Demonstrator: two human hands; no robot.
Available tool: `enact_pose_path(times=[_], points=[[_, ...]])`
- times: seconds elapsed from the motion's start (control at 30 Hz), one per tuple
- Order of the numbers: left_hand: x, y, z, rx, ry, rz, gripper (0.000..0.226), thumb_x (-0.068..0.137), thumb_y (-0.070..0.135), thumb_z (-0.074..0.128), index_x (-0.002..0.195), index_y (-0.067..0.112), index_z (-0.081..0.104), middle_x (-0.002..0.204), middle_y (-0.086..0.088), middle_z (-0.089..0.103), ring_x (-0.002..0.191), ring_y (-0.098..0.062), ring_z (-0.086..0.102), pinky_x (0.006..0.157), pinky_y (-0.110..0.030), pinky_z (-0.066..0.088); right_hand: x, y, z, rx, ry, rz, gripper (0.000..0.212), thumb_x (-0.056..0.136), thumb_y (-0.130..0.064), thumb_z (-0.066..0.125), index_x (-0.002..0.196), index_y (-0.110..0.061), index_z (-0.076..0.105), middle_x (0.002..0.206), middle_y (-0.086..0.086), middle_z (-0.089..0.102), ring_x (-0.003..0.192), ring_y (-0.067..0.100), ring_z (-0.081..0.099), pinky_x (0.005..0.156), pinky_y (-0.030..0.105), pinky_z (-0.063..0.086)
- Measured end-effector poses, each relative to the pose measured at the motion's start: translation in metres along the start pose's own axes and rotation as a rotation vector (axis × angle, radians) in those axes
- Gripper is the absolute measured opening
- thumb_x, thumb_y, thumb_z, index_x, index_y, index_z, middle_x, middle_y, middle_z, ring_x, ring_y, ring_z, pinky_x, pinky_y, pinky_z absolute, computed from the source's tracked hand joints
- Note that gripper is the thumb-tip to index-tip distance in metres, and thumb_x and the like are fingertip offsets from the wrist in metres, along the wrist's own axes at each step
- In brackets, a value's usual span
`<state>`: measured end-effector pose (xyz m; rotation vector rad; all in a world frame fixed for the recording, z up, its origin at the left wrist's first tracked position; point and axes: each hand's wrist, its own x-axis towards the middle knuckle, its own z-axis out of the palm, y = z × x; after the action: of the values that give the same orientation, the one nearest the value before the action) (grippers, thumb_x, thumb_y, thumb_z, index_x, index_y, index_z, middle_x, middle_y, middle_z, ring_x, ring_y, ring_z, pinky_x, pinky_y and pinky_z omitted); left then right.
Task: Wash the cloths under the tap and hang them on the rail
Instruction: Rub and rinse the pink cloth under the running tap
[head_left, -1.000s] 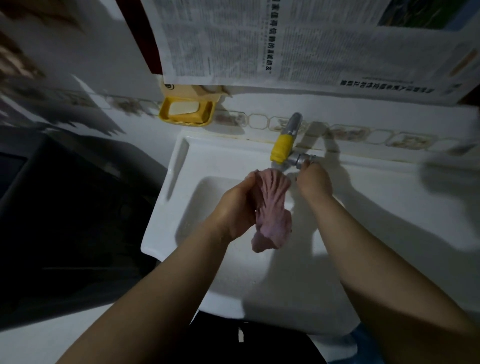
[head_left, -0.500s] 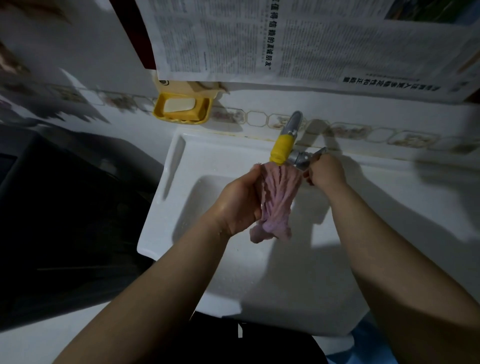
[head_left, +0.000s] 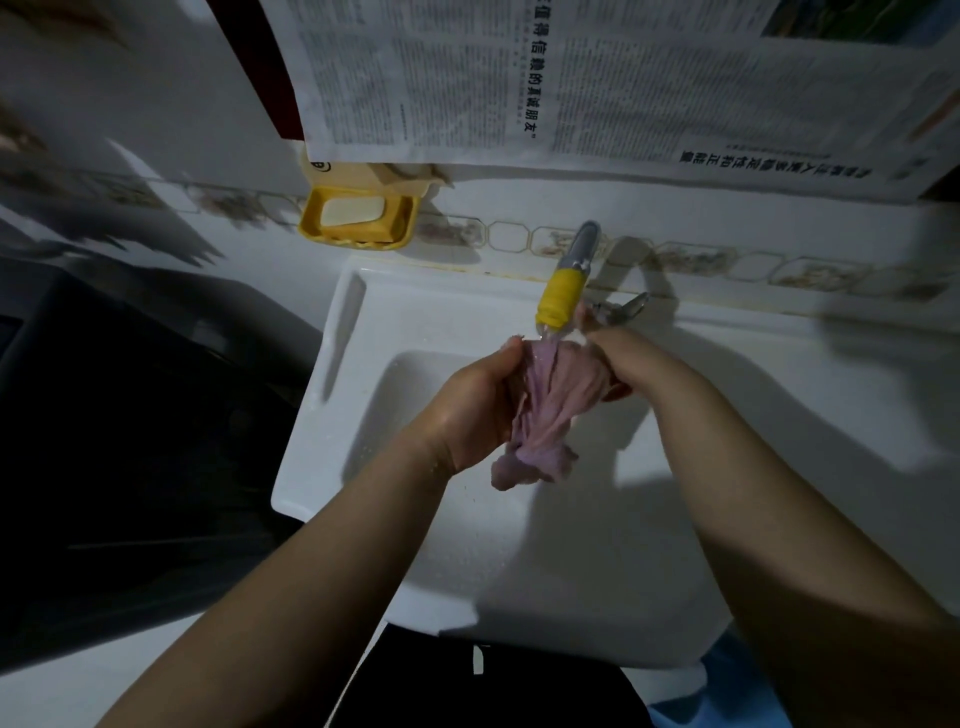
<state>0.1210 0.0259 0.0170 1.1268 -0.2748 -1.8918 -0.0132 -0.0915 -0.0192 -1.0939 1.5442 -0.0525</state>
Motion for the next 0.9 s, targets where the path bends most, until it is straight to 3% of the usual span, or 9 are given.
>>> enact_pose_path(times=[0.13, 0.27, 0.37, 0.5, 0.63, 0.73, 0.77, 0.8, 0.9], points=[[0.004, 0.005, -0.014, 0.211, 0.017, 0.039, 0.044, 0.104, 0.034, 0.03, 0.121, 0.005, 0.058, 0.108, -0.012, 0.07, 0.104, -0.025, 0.067, 0.089, -0.038, 0.054, -0.012, 0.012, 0.023, 0.22, -0.262, -0.182, 0.044, 0.085, -0.054, 0.058, 0.088, -0.012, 0.072, 0.101, 0.019, 0.07, 0.1, 0.034, 0.065, 0.091, 0.044, 0.049], [0.01, 0.006, -0.03, 0.762, 0.448, 0.157, 0.03, 0.096, 0.037, 0.054, 0.09, 0.011, 0.069, 0.081, -0.011, 0.071, 0.072, -0.028, 0.066, 0.06, -0.039, 0.057, -0.011, 0.011, 0.026, 0.014, 0.001, -0.369, 0.032, 0.089, -0.041, 0.057, 0.083, -0.011, 0.064, 0.095, 0.021, 0.069, 0.095, 0.037, 0.066, 0.089, 0.05, 0.05], [0.021, 0.0, -0.031, 0.707, 0.622, 0.255, 0.026, 0.092, 0.031, 0.06, 0.077, 0.011, 0.066, 0.064, -0.003, 0.063, 0.058, -0.015, 0.056, 0.048, -0.021, 0.045, -0.025, 0.008, 0.039, 0.156, 0.139, -0.398, 0.029, 0.092, -0.035, 0.057, 0.074, -0.013, 0.063, 0.081, 0.016, 0.067, 0.077, 0.03, 0.066, 0.072, 0.037, 0.052], [0.036, -0.006, -0.008, 0.312, 0.6, 0.114, 0.032, 0.1, 0.027, 0.046, 0.076, 0.008, 0.055, 0.067, -0.007, 0.054, 0.058, -0.017, 0.052, 0.048, -0.024, 0.046, -0.042, 0.011, 0.085, 0.05, 0.184, -0.529, 0.046, 0.091, -0.046, 0.054, 0.057, -0.015, 0.056, 0.053, 0.003, 0.058, 0.054, 0.017, 0.056, 0.059, 0.027, 0.045], [0.044, -0.013, 0.012, 0.206, 0.667, 0.156, 0.037, 0.102, 0.028, 0.039, 0.104, -0.004, 0.059, 0.09, -0.021, 0.065, 0.079, -0.03, 0.064, 0.073, -0.036, 0.054, -0.022, 0.002, 0.076, 0.125, 0.29, -0.416, 0.04, 0.094, -0.035, 0.049, 0.063, -0.012, 0.06, 0.072, 0.012, 0.066, 0.078, 0.033, 0.065, 0.077, 0.045, 0.052], [0.047, -0.004, 0.004, 0.122, 0.666, 0.131, 0.037, 0.102, 0.023, 0.04, 0.125, -0.004, 0.052, 0.122, -0.023, 0.059, 0.113, -0.032, 0.058, 0.094, -0.033, 0.045, -0.033, 0.008, 0.083, 0.019, 0.271, -0.519, 0.041, 0.098, -0.035, 0.042, 0.065, -0.015, 0.057, 0.073, 0.011, 0.065, 0.074, 0.028, 0.063, 0.071, 0.037, 0.049], [0.047, -0.002, 0.005, 0.292, 0.683, 0.078, 0.041, 0.102, 0.022, 0.042, 0.134, -0.003, 0.044, 0.133, -0.022, 0.052, 0.122, -0.031, 0.052, 0.1, -0.031, 0.04, -0.037, 0.011, 0.086, -0.03, 0.268, -0.551, 0.042, 0.099, -0.036, 0.04, 0.07, -0.014, 0.061, 0.075, 0.013, 0.066, 0.074, 0.027, 0.063, 0.07, 0.034, 0.047], [0.047, -0.007, 0.006, 0.451, 0.68, 0.078, 0.044, 0.101, 0.023, 0.043, 0.138, -0.001, 0.041, 0.138, -0.02, 0.049, 0.121, -0.029, 0.052, 0.099, -0.028, 0.041, -0.036, 0.012, 0.086, -0.054, 0.276, -0.551, 0.043, 0.099, -0.036, 0.04, 0.072, -0.013, 0.063, 0.077, 0.014, 0.067, 0.075, 0.027, 0.062, 0.07, 0.034, 0.046], [0.042, -0.011, 0.017, 0.14, 0.625, 0.116, 0.038, 0.103, 0.025, 0.037, 0.121, -0.004, 0.055, 0.112, -0.022, 0.062, 0.086, -0.025, 0.062, 0.07, -0.028, 0.05, -0.026, 0.006, 0.07, 0.094, 0.265, -0.448, 0.042, 0.097, -0.033, 0.048, 0.059, -0.013, 0.054, 0.064, 0.007, 0.06, 0.069, 0.026, 0.059, 0.068, 0.032, 0.043]])
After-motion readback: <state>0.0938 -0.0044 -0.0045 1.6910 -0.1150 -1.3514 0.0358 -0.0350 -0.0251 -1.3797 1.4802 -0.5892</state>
